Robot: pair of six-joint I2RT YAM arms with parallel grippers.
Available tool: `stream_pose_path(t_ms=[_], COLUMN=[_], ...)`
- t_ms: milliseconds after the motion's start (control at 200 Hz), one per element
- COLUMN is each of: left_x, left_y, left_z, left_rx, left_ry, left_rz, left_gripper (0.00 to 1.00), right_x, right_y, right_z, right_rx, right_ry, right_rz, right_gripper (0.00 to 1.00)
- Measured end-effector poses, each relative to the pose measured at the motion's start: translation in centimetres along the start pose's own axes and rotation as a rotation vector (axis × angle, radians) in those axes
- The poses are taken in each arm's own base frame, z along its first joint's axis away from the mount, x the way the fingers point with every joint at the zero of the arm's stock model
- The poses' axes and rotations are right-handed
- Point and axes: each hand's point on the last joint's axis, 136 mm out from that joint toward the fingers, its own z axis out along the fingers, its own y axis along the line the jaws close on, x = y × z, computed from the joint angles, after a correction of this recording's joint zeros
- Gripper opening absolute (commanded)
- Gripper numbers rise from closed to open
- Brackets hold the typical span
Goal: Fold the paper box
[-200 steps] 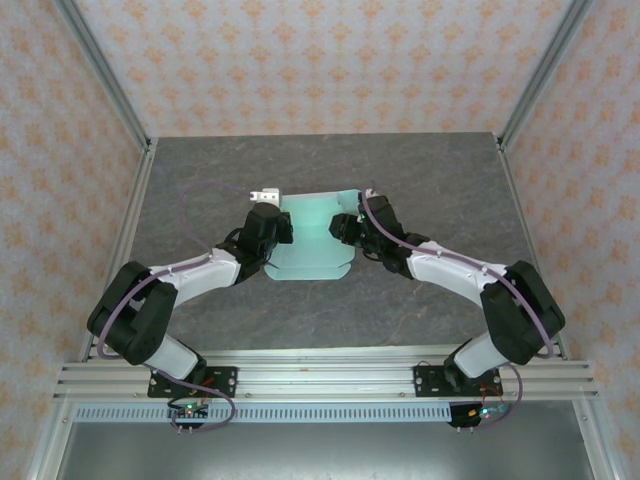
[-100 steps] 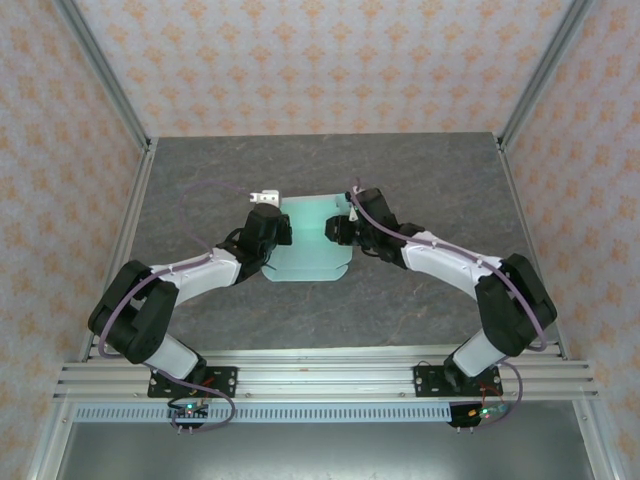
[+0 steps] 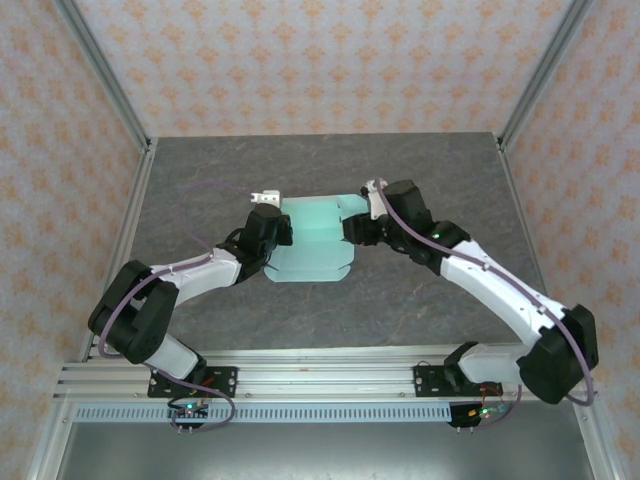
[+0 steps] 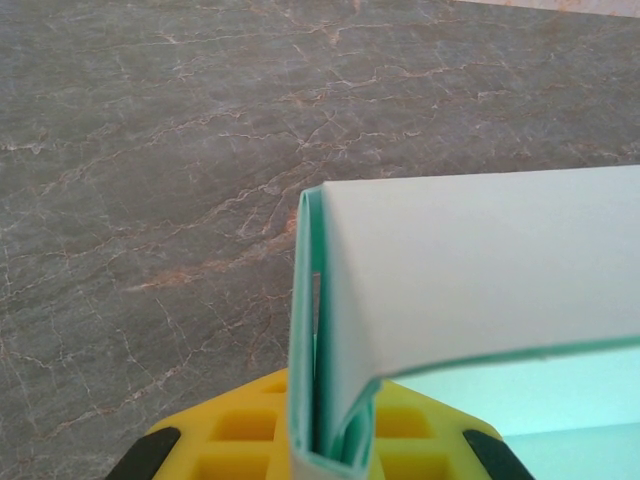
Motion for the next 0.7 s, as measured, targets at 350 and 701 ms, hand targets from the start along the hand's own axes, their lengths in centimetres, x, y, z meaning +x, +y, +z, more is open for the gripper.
stream_pose_path(t_ms=[350,701], left_x=[-0.5,-0.3], left_y=[0.0,-0.5], left_z=[0.2,0.2], left_rx=[0.043,0.085], left_ry=[0.021,0.053], left_rz=[-0.042,-0.066], left_gripper=[0.00,0.00], right_x=[-3.1,-0.2], right_y=[-11.3,-11.1], right_z=[-1.9,4.6], right_rx=[0.135,-0.073], right_ry=[-0.082,0.095], right_rz=[0.194,0.179], right_gripper=[0.52,0.48])
